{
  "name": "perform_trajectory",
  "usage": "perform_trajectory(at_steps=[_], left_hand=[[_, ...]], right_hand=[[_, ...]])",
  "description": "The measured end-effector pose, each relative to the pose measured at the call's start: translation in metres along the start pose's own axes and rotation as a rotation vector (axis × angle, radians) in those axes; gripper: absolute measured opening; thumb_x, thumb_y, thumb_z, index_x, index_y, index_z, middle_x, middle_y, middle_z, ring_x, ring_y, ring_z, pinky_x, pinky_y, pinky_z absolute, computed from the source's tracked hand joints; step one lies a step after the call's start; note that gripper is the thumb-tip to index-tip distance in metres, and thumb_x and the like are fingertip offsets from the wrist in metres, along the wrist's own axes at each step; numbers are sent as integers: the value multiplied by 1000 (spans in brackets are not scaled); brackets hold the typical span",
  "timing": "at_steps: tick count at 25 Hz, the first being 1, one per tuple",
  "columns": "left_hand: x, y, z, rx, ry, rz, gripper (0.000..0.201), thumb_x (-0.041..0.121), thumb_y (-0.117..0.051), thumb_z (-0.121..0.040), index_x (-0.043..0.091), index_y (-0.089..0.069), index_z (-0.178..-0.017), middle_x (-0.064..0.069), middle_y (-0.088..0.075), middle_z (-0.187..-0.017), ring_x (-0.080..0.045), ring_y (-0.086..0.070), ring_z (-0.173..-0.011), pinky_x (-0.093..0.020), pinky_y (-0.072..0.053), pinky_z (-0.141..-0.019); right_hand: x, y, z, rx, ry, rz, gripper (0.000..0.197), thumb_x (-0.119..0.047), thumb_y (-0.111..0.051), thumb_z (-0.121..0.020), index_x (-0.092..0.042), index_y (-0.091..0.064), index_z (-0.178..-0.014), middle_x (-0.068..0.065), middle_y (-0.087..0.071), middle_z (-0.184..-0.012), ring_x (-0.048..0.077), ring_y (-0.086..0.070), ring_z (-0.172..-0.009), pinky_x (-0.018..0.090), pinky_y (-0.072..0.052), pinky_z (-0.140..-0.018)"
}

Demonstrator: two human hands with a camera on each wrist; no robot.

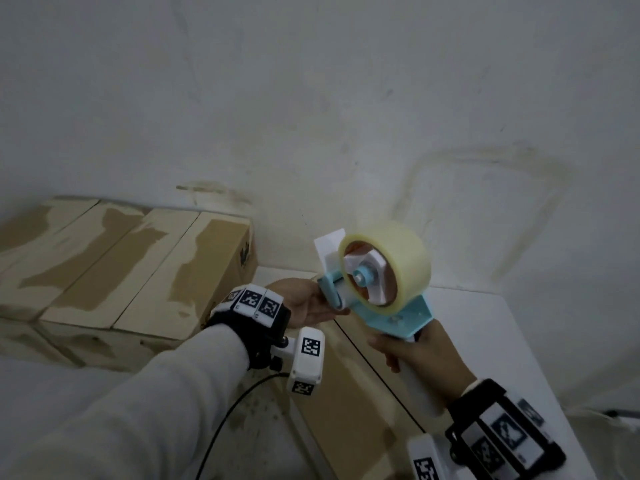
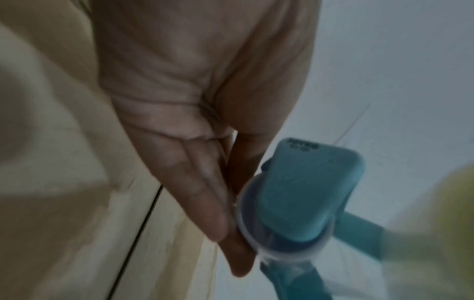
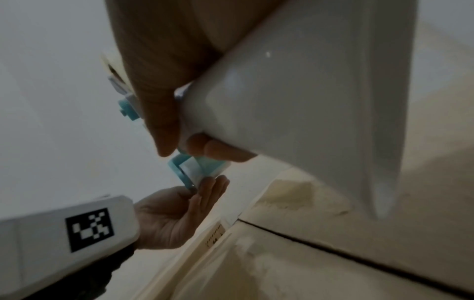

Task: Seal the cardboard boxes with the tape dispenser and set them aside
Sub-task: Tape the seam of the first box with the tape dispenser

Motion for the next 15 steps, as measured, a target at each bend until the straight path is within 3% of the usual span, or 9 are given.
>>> perform_trajectory(at_steps=[2,5,7,9,12,15], left_hand=[[10,5,-4,37,-35,-73,21,8,-40,-98,4,-59,-91,-8,-71,-60,-16,-68,-47,-22,-56,-49],[34,25,-14,156,-119,-177,13,8,-49,-94,4,-61,-90,-8,-67,-73,-10,-64,-43,-21,-55,-48],[48,42,-20,223,-157,-238,16,5,-52,-92,-1,-64,-99,-8,-65,-78,-11,-63,-46,-21,-55,-50],[55,55,-28,258,-187,-349,23,5,-52,-91,-3,-65,-109,-6,-66,-78,-12,-64,-53,-22,-53,-54],[54,61,-40,272,-238,-633,23,5,-58,-88,-1,-68,-108,-7,-68,-86,-12,-61,-68,-18,-46,-55],[52,64,-57,277,-238,-846,21,8,-62,-86,1,-71,-105,-15,-70,-105,-26,-64,-98,-22,-42,-74]], right_hand=[[1,-7,-8,23,6,28,16,0,-73,-75,7,-60,-82,6,-58,-57,21,-51,-48,28,-44,-46],[-1,-14,-17,28,-10,5,13,3,-69,-77,9,-58,-81,6,-56,-56,24,-48,-48,27,-43,-44],[-1,-19,-22,9,-17,14,13,2,-68,-78,8,-58,-82,5,-56,-56,24,-47,-49,28,-42,-45],[2,-22,-24,4,-29,27,13,3,-68,-78,8,-56,-83,5,-56,-57,23,-48,-49,29,-42,-45],[9,-25,-32,5,-65,53,13,2,-68,-77,8,-56,-80,9,-55,-57,24,-48,-47,30,-42,-45],[14,-29,-44,-25,-78,112,19,-2,-67,-79,10,-55,-72,16,-55,-53,24,-49,-43,33,-43,-48]])
Point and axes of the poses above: each hand's wrist, its own z-axis away from the middle knuckle, its own y-axis out of the back of the hand, x = y × z, the point moved 4 cm from there along -z, towards the middle knuckle
